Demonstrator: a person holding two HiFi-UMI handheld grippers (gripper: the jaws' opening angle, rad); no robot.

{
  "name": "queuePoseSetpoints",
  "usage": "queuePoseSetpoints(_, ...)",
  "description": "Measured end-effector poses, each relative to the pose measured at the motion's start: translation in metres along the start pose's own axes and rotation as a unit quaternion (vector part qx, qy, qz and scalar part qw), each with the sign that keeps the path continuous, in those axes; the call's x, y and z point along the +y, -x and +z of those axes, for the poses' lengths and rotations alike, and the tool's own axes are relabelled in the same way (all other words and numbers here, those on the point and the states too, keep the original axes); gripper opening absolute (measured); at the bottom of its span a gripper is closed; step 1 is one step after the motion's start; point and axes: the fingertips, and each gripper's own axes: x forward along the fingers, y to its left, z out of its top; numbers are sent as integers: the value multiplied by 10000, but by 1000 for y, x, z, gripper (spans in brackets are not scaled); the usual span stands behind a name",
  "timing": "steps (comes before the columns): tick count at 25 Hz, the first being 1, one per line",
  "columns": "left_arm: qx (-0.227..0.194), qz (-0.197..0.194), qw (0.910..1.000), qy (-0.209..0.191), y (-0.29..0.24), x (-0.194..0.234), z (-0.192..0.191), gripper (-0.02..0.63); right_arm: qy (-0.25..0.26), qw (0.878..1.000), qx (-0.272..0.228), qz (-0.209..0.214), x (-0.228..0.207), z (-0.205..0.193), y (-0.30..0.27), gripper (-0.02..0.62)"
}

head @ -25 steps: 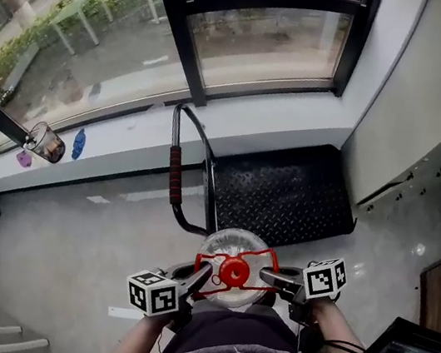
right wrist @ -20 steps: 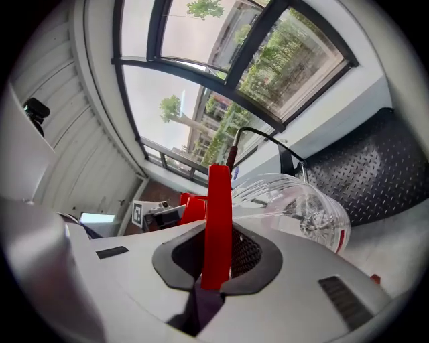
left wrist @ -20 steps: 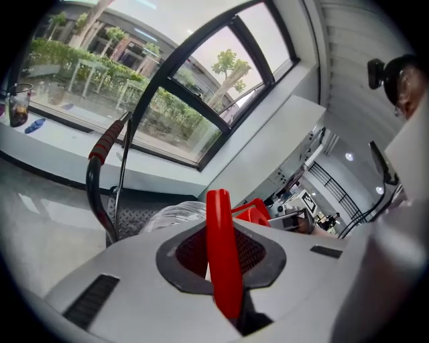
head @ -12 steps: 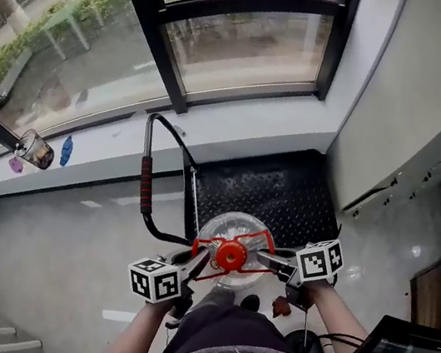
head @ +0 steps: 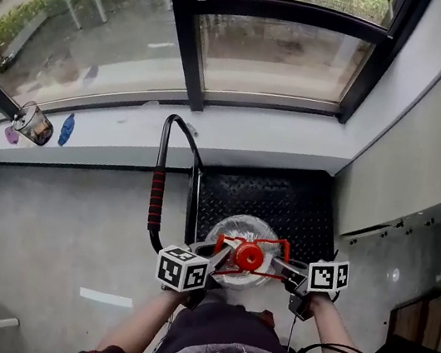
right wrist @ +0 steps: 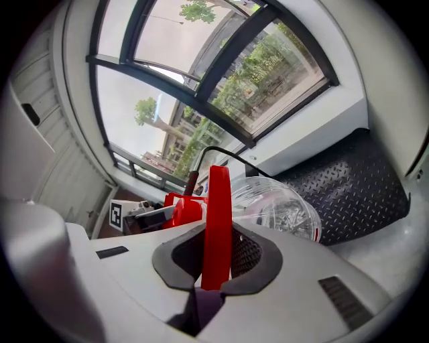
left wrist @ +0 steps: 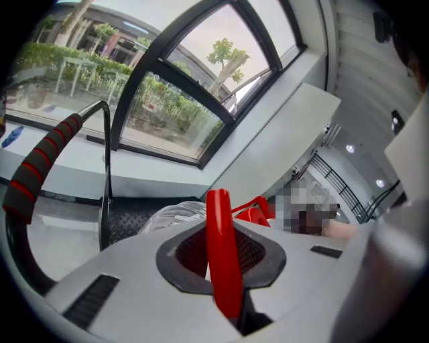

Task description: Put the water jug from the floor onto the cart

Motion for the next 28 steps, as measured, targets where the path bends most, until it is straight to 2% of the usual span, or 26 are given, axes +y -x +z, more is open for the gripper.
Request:
queuePoseSetpoints(6, 303, 335, 9989, 88, -49, 42, 27, 31, -171, 9990, -113, -405, -39, 45, -30, 29)
queuePoseSetpoints(11, 373, 585, 9973, 242, -91, 71, 31, 31, -80, 9970, 131, -752, -84, 70, -48, 28)
queuePoseSetpoints(20, 820, 1189, 9886, 428, -152, 137, 24, 28, -135, 9939, 764, -780, -156, 95, -99, 28)
queuePoseSetpoints(24, 1107, 1376, 9837, 334, -175, 164, 10, 28, -176, 9917, 969, -831, -188, 93, -122, 28)
queuePoseSetpoints(28, 1198, 1481, 9813, 276, -194, 187, 8, 28, -196, 9905, 1014, -913, -210, 98, -141, 28)
